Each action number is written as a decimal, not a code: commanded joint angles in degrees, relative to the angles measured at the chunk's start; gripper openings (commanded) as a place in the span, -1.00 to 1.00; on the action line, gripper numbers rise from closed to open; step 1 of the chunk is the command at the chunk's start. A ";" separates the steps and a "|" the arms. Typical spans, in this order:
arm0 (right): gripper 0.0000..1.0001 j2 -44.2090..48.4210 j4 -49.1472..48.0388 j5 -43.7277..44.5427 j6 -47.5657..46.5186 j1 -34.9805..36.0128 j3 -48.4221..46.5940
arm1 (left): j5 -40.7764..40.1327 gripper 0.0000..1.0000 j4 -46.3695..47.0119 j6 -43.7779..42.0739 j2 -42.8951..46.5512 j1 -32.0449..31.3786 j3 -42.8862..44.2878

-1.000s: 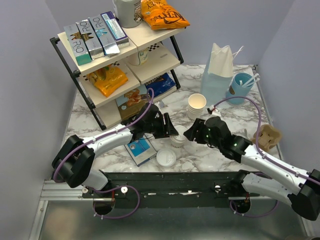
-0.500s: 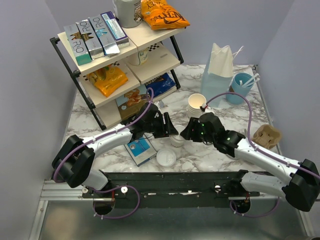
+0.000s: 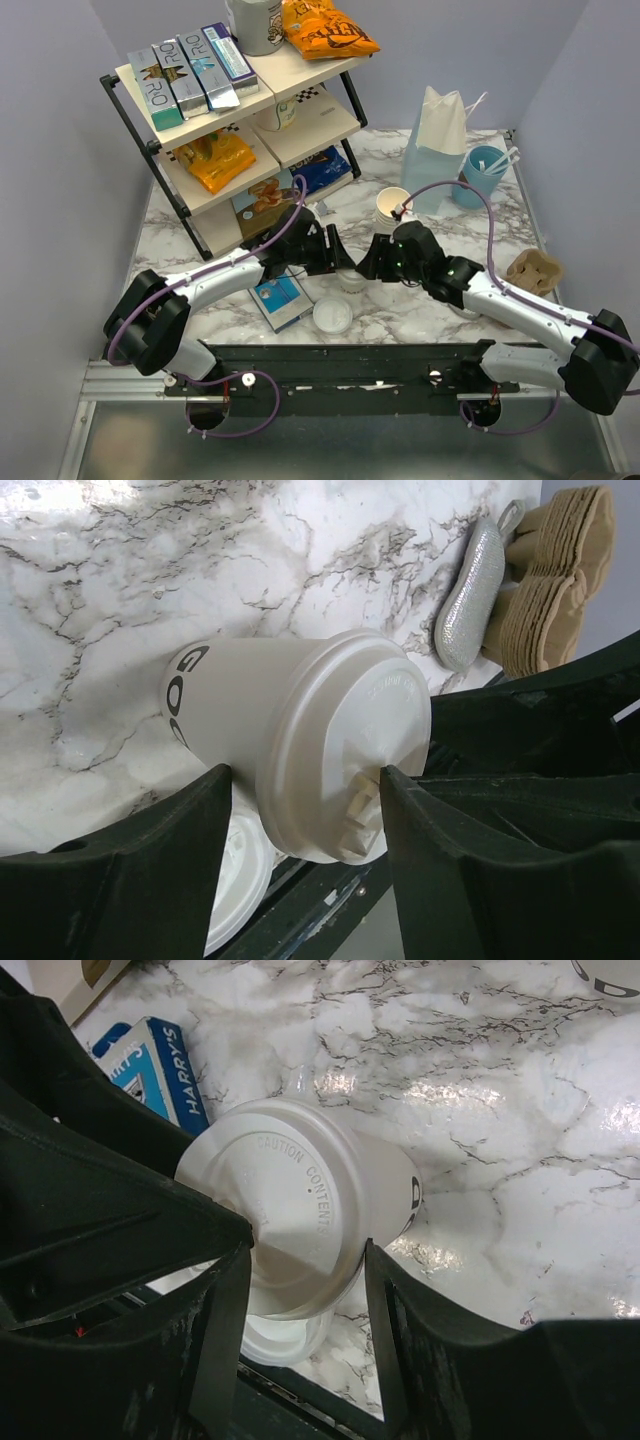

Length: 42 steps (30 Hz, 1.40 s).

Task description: Pack the takeout coffee

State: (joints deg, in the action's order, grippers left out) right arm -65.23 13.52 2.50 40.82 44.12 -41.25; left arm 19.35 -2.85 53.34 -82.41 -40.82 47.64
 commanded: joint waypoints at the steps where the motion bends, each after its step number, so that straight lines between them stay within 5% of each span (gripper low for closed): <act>1: 0.15 -2.26 2.21 1.09 -0.04 -0.17 -2.16 | -1.42 0.23 -0.39 -1.05 0.32 -0.14 -0.26; 8: 0.10 -4.38 3.18 4.43 1.54 -0.17 -0.06 | -1.78 -0.11 1.18 -0.43 0.15 0.83 -3.95; 20: -0.07 -1.83 -10.44 7.24 -0.04 -0.17 12.34 | -2.22 -0.11 4.35 -0.35 -0.91 1.18 -9.84; 30: 0.15 -1.39 0.18 8.92 4.27 -0.17 6.55 | -0.63 0.36 4.70 0.36 -1.88 1.27 -8.53; 36: 0.26 -0.33 3.44 8.66 4.45 -0.17 -0.92 | -0.54 0.40 2.94 0.10 -1.17 1.27 -2.91; 42: 0.45 -0.34 5.29 9.45 4.36 -0.26 -3.66 | -3.35 0.76 -0.66 -1.04 1.81 1.27 -0.53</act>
State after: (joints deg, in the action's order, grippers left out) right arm -65.32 15.16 9.74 45.41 44.03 -42.76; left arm 18.46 1.39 54.17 -82.72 -39.13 44.75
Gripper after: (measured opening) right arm 0.692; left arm 0.811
